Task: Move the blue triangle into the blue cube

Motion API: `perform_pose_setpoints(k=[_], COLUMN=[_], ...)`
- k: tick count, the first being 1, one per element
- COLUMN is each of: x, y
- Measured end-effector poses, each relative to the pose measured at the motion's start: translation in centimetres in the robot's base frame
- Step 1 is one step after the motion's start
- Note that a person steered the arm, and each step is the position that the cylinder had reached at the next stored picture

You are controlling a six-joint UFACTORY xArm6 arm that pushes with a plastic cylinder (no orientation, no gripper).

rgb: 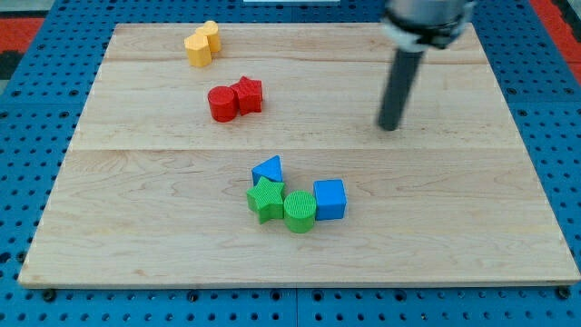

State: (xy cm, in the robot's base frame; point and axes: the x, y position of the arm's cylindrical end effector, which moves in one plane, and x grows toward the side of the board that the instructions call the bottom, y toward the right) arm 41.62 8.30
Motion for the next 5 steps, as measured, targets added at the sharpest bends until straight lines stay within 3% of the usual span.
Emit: perform_pose_setpoints(k=[1,2,4,5], x=[2.6,1.9,4.4,6.8], y=[-9.5,-14.3,-16.1,-11.6])
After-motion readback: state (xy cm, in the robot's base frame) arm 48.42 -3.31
